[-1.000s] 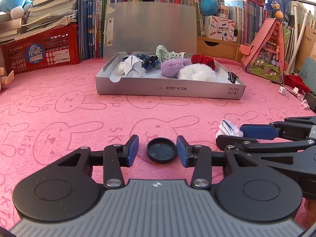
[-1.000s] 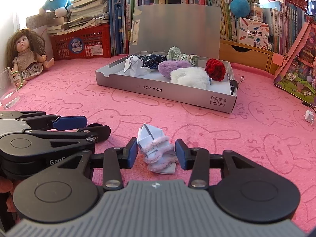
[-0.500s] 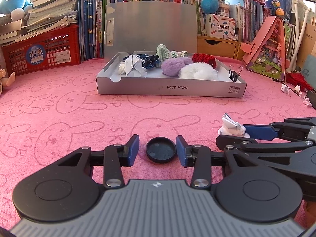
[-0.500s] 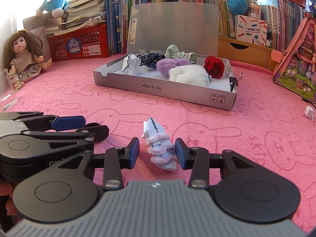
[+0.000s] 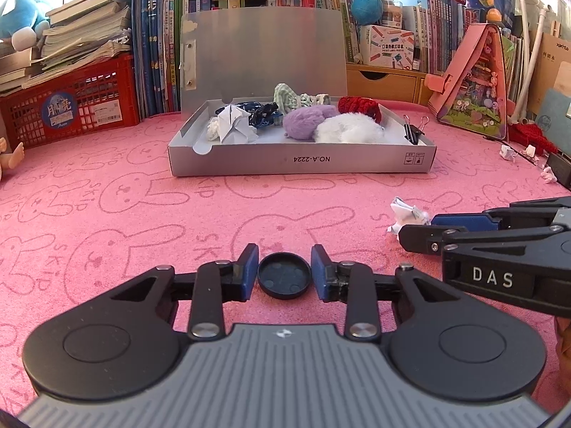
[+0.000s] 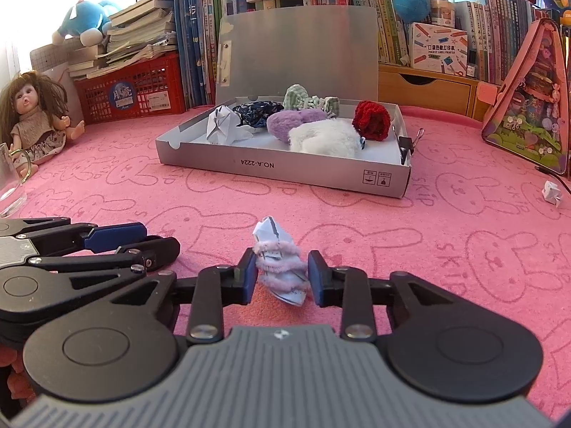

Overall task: Organize objects
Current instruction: 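Carry the black lid and pink-trimmed paper over the white box with both tools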

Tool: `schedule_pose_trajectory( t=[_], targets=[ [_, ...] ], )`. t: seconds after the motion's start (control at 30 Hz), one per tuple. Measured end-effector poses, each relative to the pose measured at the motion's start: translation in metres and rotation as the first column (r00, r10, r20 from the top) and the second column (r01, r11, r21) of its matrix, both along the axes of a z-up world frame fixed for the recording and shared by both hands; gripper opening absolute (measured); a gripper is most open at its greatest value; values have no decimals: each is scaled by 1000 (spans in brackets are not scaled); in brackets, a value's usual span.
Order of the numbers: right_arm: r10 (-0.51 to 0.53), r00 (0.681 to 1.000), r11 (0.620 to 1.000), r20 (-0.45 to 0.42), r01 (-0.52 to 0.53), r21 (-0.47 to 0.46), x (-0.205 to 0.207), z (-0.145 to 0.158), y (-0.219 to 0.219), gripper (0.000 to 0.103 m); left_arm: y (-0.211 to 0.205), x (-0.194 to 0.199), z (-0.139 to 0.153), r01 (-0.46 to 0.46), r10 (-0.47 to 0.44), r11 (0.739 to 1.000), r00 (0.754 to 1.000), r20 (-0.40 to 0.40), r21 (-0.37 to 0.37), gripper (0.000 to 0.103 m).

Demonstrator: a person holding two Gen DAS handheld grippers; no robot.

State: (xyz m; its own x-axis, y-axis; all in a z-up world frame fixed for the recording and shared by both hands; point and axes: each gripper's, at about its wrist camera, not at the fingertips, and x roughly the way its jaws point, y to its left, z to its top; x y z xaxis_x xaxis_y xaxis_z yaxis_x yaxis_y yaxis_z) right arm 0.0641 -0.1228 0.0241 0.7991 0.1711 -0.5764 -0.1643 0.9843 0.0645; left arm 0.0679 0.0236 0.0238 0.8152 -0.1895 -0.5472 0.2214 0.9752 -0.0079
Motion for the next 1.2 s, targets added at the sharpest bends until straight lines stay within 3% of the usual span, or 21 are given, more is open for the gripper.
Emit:
schedule_pose_trajectory(
  t=[0.07, 0.13, 0.2, 0.23, 0.53, 0.77, 0.93, 1.1, 1.2],
  targets=[
    [8, 1000, 1000, 4, -8, 2, 0, 1, 0, 35, 2, 1, 1, -7, 7, 1000, 1000, -7, -17, 37],
    [42, 999, 999, 19, -43, 17, -3, 3, -1, 41, 3, 1, 1, -16, 15, 1000, 1000, -7, -21, 37],
    [66, 997, 997, 50, -68, 38, -8, 6, -3, 65, 5, 0, 2, -20, 19, 1000, 1000, -4, -20, 37],
    [70, 996, 997, 57, -72, 42, -9, 6, -4, 67, 7, 0, 2, -22, 22, 1000, 1000, -3, -22, 38],
    [112, 993, 993, 23, -113, 19, 4, 0, -11, 72, 13, -1, 4, -39, 39, 999, 999, 4, -23, 37],
    [208, 978, 969, 4, -207, 138, 16, 1, -31, 78, 14, -2, 4, -38, 38, 999, 999, 1, -30, 37],
    [203, 978, 956, -53, -186, 229, 27, -2, -50, 74, 17, -1, 4, -49, 49, 998, 999, 0, -33, 37],
    [199, 979, 972, -42, -192, 134, 20, -4, -35, 48, 16, 0, 2, -51, 51, 998, 999, -6, -29, 37],
    [187, 982, 976, -31, -183, 115, 17, -2, -26, 43, 15, 0, 1, -52, 52, 998, 999, -7, -30, 37]
  ],
)
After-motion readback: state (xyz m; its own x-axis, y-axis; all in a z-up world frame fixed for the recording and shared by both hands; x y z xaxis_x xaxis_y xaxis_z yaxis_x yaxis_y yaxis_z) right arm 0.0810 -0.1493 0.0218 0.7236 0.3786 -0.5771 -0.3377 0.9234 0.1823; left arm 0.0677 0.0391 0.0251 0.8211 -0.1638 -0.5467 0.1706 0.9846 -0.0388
